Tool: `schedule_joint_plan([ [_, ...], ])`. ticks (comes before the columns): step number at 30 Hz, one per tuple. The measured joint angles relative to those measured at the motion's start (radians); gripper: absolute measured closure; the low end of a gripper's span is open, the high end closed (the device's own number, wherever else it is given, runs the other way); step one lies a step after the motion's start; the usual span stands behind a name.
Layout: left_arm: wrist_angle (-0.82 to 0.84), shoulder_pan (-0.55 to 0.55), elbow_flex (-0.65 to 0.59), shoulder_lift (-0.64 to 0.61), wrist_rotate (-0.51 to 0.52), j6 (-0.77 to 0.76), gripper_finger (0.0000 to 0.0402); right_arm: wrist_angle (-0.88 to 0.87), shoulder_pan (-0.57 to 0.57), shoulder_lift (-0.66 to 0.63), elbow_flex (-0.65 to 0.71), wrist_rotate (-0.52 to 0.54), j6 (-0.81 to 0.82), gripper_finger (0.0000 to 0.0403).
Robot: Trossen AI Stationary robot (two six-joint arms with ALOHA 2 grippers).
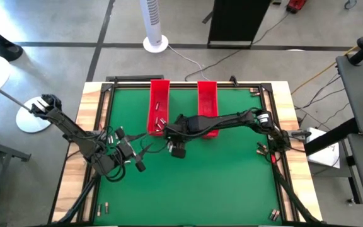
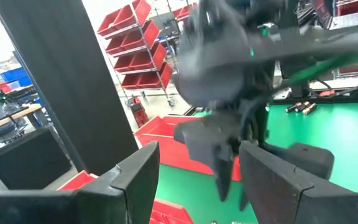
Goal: Sort batteries
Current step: Put the silver battery into the left red bin
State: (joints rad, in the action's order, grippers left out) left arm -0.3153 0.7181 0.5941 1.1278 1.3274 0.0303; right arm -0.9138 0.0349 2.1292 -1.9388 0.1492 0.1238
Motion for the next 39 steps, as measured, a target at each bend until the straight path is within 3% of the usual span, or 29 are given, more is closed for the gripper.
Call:
schedule_joint_plan([
  [8,0.001,0.000,0.000,0.000,0.000,0.000,0.0203,-0.037,-0.003,0.001,-0.037,0.003,-0.158,0.0314],
  [14,0.002,0.000,0.000,0.000,-0.001,0.001,0.0203,-0.030,-0.003,0.009,0.086,-0.021,-0.180,0.0254],
  [20,0.002,0.000,0.000,0.000,-0.002,0.001,0.0203,0.118,-0.019,0.009,0.194,-0.248,-0.231,0.0191],
  [32,0.002,0.000,0.000,0.000,-0.002,0.001,0.0203,0.198,-0.091,0.009,0.257,-0.254,-0.294,0.0136],
  [39,0.002,0.000,0.000,0.000,-0.005,0.001,0.0203,0.228,-0.098,0.009,0.291,-0.261,-0.324,0.0131],
])
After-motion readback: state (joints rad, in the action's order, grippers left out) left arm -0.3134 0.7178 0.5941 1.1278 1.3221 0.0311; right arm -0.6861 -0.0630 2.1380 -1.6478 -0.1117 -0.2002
